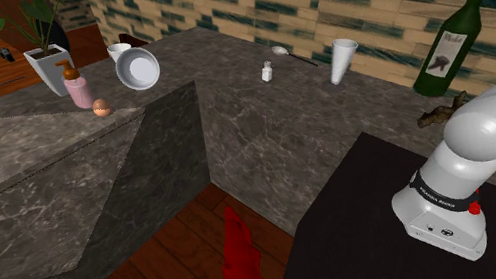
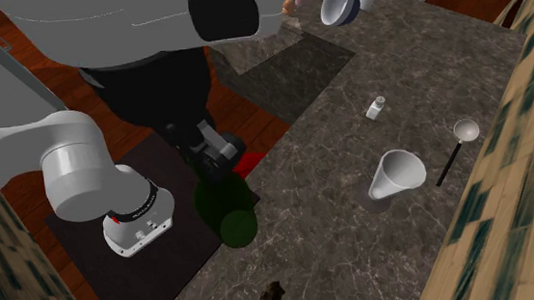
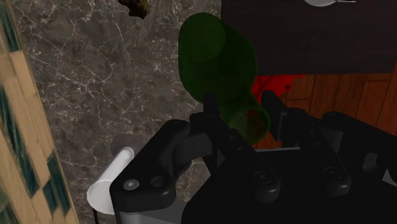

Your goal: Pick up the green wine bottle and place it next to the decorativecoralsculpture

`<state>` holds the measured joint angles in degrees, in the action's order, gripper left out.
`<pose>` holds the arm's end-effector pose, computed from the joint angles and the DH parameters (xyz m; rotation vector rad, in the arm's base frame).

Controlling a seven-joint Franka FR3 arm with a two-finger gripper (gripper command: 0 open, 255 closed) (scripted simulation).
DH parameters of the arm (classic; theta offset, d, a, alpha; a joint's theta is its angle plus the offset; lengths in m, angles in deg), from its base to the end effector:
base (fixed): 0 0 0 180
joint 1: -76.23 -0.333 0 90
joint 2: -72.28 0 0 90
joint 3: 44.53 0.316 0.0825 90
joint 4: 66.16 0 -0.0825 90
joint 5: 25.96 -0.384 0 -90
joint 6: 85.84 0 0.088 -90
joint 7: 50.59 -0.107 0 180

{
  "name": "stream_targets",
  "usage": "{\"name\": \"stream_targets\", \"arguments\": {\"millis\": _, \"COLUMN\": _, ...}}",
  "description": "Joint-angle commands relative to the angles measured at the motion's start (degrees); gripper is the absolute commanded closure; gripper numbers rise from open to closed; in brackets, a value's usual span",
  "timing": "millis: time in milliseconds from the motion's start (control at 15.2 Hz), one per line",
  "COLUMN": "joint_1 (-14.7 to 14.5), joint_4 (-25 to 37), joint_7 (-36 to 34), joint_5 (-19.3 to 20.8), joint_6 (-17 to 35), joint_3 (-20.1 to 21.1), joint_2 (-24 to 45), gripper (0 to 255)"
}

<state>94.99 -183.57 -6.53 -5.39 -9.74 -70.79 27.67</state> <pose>0.1332 -0.3020 0.6671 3.1234 0.0281 -0.0457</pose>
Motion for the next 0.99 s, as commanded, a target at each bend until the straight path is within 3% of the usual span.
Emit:
{"name": "stream_targets", "arguments": {"millis": 0, "joint_1": 0.19, "joint_4": -2.09, "joint_7": -0.34, "joint_5": 0.26, "joint_6": 1.32, "joint_3": -0.14, "joint_2": -0.80, "gripper": 255}}
{"name": "stream_targets", "arguments": {"millis": 924, "joint_1": 1.61, "joint_4": -15.16, "joint_7": -1.84, "joint_5": 2.76, "joint_6": 10.25, "joint_3": -2.38, "joint_2": -5.03, "gripper": 255}}
